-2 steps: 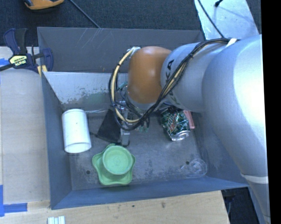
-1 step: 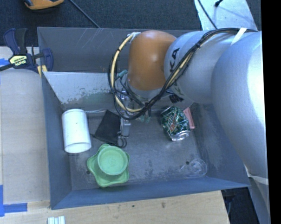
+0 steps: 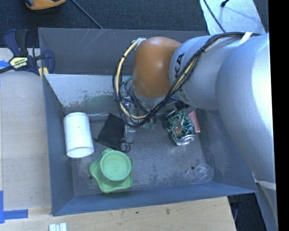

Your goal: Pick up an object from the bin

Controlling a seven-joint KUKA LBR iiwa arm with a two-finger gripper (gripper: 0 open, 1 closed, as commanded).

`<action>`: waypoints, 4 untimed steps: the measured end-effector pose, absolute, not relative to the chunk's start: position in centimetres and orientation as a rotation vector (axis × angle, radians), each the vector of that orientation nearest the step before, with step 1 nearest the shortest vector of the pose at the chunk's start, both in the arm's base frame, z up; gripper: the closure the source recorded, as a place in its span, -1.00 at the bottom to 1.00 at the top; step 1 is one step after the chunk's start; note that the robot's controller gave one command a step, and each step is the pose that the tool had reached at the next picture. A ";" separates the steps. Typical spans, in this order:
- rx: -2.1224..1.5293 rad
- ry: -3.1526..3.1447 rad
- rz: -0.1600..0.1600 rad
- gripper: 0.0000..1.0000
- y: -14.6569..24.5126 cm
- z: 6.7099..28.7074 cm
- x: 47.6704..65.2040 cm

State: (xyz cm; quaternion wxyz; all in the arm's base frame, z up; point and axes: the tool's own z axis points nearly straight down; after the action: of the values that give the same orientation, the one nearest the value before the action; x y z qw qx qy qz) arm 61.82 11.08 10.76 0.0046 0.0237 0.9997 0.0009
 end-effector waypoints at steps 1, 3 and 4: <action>-0.383 3.116 0.000 -1.00 11.1 8.0 61.9; -0.451 3.103 0.002 1.00 11.7 7.2 62.2; -0.452 3.109 0.001 1.00 11.7 7.7 62.0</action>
Offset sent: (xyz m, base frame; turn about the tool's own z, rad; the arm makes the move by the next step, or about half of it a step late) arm 0.0019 0.0063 -0.0376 -0.3377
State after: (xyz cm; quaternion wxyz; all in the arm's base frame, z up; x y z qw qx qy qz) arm 62.02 11.67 7.74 0.0001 -0.1440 0.9896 0.0005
